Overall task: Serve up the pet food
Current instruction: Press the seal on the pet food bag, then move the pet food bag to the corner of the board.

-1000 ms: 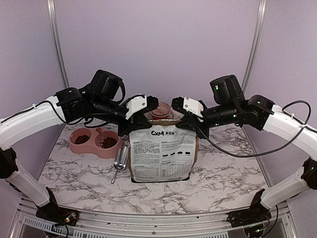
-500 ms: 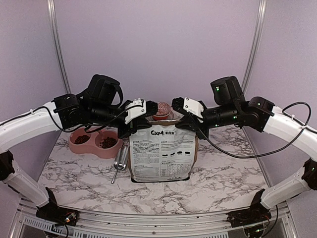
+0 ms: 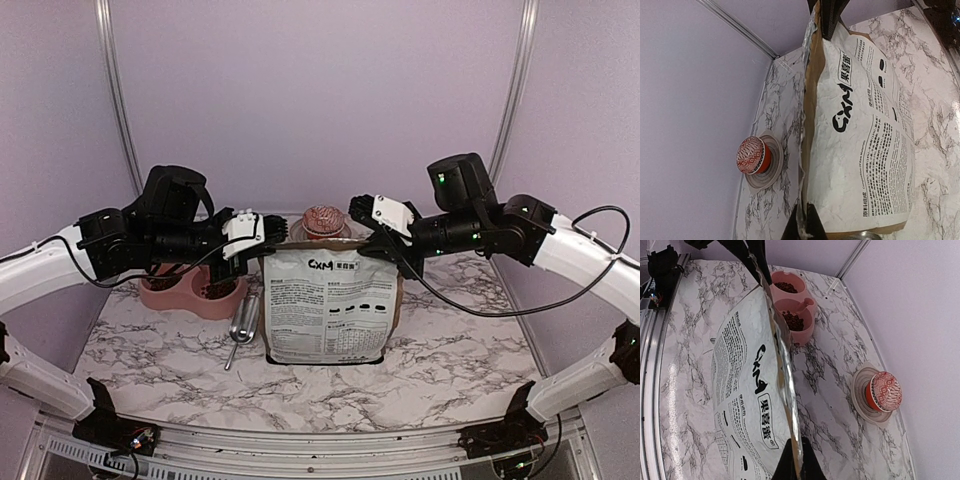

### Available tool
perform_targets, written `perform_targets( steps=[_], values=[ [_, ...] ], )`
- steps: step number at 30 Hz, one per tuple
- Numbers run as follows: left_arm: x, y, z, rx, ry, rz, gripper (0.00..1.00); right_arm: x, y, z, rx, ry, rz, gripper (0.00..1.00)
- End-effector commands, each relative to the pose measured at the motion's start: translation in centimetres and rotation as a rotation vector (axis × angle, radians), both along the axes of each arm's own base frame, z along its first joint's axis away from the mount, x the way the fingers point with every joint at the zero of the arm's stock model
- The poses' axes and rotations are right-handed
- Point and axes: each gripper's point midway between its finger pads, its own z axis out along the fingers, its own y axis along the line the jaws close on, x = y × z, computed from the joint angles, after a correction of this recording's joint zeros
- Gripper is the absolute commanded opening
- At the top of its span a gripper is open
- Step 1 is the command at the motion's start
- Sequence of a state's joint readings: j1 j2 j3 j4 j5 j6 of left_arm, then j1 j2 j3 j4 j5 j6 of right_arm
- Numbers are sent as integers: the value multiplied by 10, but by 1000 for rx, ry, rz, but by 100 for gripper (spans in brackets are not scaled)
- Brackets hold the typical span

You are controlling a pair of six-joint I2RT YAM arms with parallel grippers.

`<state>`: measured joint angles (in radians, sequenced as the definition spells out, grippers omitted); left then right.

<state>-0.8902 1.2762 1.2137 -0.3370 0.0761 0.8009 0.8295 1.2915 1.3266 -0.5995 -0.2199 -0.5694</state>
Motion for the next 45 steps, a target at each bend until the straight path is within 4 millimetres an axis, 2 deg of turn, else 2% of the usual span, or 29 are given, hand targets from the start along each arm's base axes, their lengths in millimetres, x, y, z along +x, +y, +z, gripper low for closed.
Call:
perform_targets(
  steps=[1,4,6,9,11,16,19,24,29,32,37,41,45],
  values=[
    [13,18,1,24,-43,88,0,14,-18,60,119,-151,-103,0],
    [21,21,7,4,-87,131,0,31,-31,69,134,-236,-218,0],
    [30,27,10,-5,-138,186,0,47,-48,76,130,-309,-344,0],
    [40,36,11,1,-190,251,0,62,-71,89,134,-398,-484,0],
    [44,38,13,-2,-211,274,0,70,-83,95,145,-407,-550,0],
    [46,48,34,-101,-312,321,0,95,-119,108,162,-421,-759,0],
    [46,50,39,-134,-333,329,0,101,-124,108,152,-420,-807,0],
    [41,37,26,-102,-263,263,0,100,-122,112,164,-435,-788,0],
    [35,30,16,-88,-220,215,29,105,-127,126,192,-480,-807,0],
    [35,30,13,-80,-211,211,41,109,-129,138,222,-503,-809,0],
    [38,35,16,-88,-209,238,55,124,-138,149,218,-542,-851,0],
    [45,41,20,-105,-204,273,63,140,-156,157,209,-571,-924,0],
    [51,45,24,-133,-191,299,93,159,-184,164,192,-604,-1023,0]
  ],
)
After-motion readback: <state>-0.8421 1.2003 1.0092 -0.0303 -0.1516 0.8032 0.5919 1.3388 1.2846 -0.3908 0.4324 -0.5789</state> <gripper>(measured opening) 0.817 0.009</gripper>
